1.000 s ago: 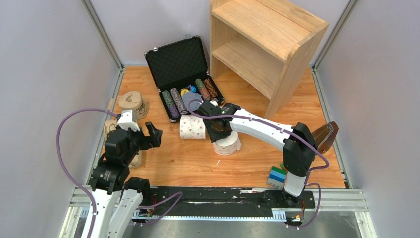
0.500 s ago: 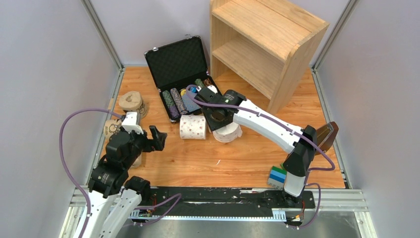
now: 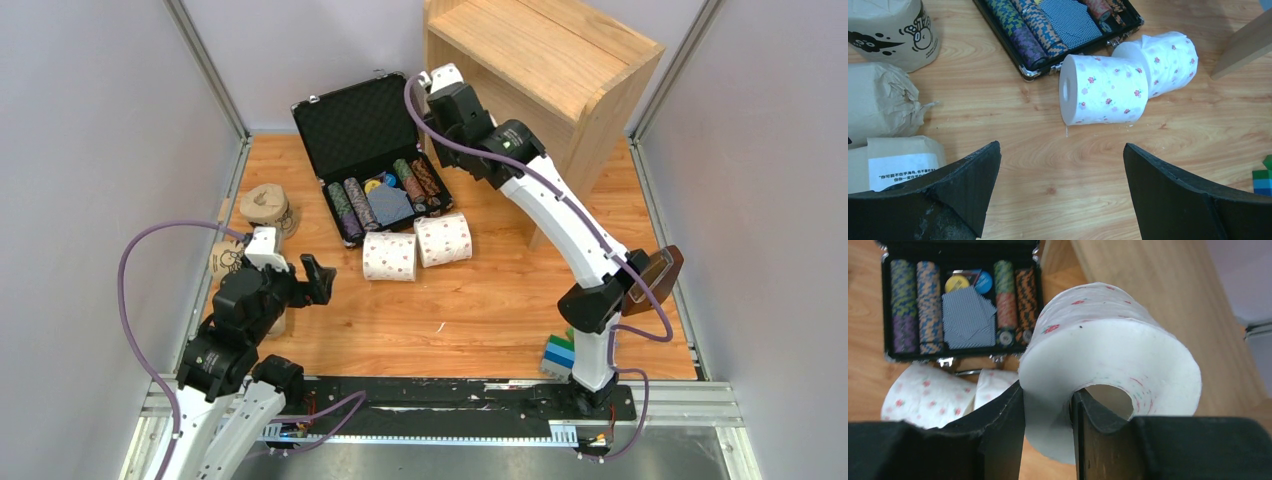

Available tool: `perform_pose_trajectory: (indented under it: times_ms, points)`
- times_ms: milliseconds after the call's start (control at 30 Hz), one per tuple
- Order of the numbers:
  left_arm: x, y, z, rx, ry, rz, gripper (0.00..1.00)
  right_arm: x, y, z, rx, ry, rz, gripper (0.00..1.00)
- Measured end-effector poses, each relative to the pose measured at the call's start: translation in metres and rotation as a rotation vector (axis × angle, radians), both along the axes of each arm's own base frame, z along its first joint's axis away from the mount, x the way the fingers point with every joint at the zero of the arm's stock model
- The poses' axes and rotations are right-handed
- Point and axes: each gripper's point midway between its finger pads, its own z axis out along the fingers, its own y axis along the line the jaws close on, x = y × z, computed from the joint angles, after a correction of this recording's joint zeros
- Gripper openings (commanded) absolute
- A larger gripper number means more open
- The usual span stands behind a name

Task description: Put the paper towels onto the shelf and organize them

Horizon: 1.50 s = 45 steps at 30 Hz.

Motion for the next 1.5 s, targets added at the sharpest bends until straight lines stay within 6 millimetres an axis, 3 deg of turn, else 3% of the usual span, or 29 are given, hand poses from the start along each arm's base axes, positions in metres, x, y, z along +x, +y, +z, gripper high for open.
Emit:
perform_pose_trajectory:
  times_ms: [367,600,767,967,1500]
  points:
    - [0.004,0.004,-0.005,0.020,0.023,0.027,1.00,0.114,-0.024,0.024,-0.011,-0.252,0.028,0.20]
    - [0.005,0.005,-0.009,0.029,0.039,0.035,1.00,0.165,-0.024,0.009,-0.052,-0.333,0.062,0.24]
    - [0.006,0.008,-0.011,0.038,0.049,0.049,1.00,0.176,-0.012,-0.005,-0.076,-0.339,0.117,0.28]
    - [0.007,0.009,-0.014,0.044,0.060,0.061,1.00,0.179,-0.009,0.004,-0.087,-0.377,0.136,0.47]
    - [0.008,0.013,-0.014,0.052,0.059,0.081,1.00,0.186,-0.009,0.027,-0.117,-0.476,0.147,0.51]
